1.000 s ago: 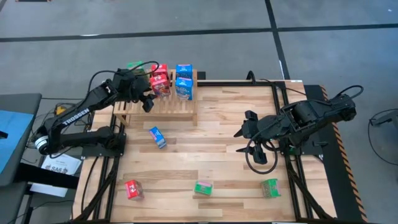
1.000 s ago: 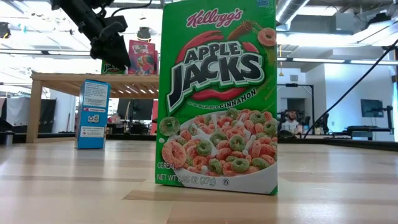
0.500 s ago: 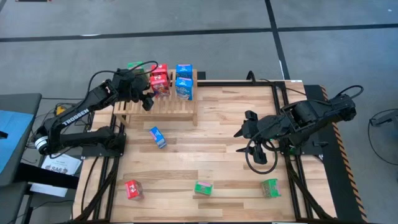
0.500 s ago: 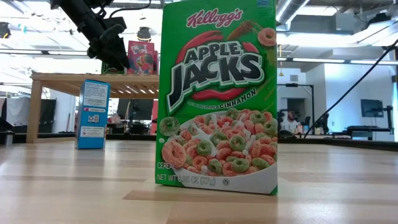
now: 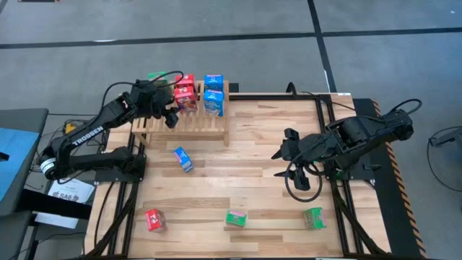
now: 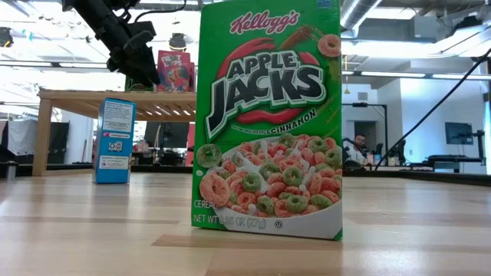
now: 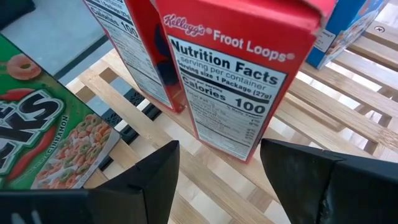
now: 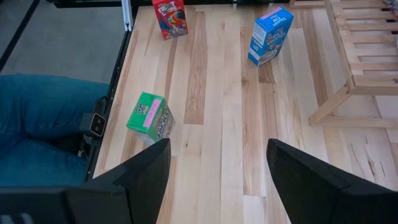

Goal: Stack cereal on shelf
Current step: Put the top red cereal box on the shelf aligned with the other red cereal box, then put the right green cereal box on the shelf aligned with the other green cereal box

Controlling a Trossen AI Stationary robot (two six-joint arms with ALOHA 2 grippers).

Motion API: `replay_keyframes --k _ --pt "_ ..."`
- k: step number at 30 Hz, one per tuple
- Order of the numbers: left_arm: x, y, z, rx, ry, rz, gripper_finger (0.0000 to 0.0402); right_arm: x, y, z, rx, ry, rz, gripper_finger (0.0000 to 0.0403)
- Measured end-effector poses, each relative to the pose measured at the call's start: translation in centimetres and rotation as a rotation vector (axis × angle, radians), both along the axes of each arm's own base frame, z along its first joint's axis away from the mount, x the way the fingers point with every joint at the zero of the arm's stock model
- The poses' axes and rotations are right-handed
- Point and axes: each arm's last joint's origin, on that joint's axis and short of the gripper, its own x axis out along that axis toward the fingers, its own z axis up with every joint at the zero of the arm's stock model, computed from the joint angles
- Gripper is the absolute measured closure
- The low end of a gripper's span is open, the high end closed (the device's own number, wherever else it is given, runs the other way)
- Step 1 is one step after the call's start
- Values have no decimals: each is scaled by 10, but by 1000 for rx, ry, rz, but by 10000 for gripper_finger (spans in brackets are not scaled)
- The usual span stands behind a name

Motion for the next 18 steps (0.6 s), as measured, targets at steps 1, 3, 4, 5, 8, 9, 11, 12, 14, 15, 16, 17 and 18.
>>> replay_keyframes --k 1,3,4,5,8,9,11,12,14,15,16,17,18 --pt "0 0 0 1 1 2 186 0 0 0 0 0 0 111" --pt "0 0 0 3 4 6 186 0 0 0 0 0 0 111" --pt "0 0 0 3 4 6 186 0 0 0 0 0 0 111" --pt "0 0 0 3 4 6 186 0 0 0 0 0 0 111" --pt "0 0 0 3 3 5 186 0 0 0 0 0 -1 111" --pt "0 0 0 3 3 5 186 0 0 0 0 0 0 111" --pt "-1 -1 1 5 -2 1 186 0 0 0 0 0 0 111" --pt "-2 -2 2 7 -9 -5 186 0 0 0 0 0 0 111" --pt "-4 -5 5 16 -24 -14 186 0 0 0 0 0 0 111" --pt "-5 -7 7 24 -33 -17 186 0 0 0 0 0 0 111" --pt "-7 -10 9 33 -43 -20 186 0 0 0 0 0 -1 111" --pt "-9 -12 11 42 -55 -22 186 0 0 0 0 0 0 111" --pt "-11 -14 13 51 -66 -26 186 0 0 0 0 0 0 111"
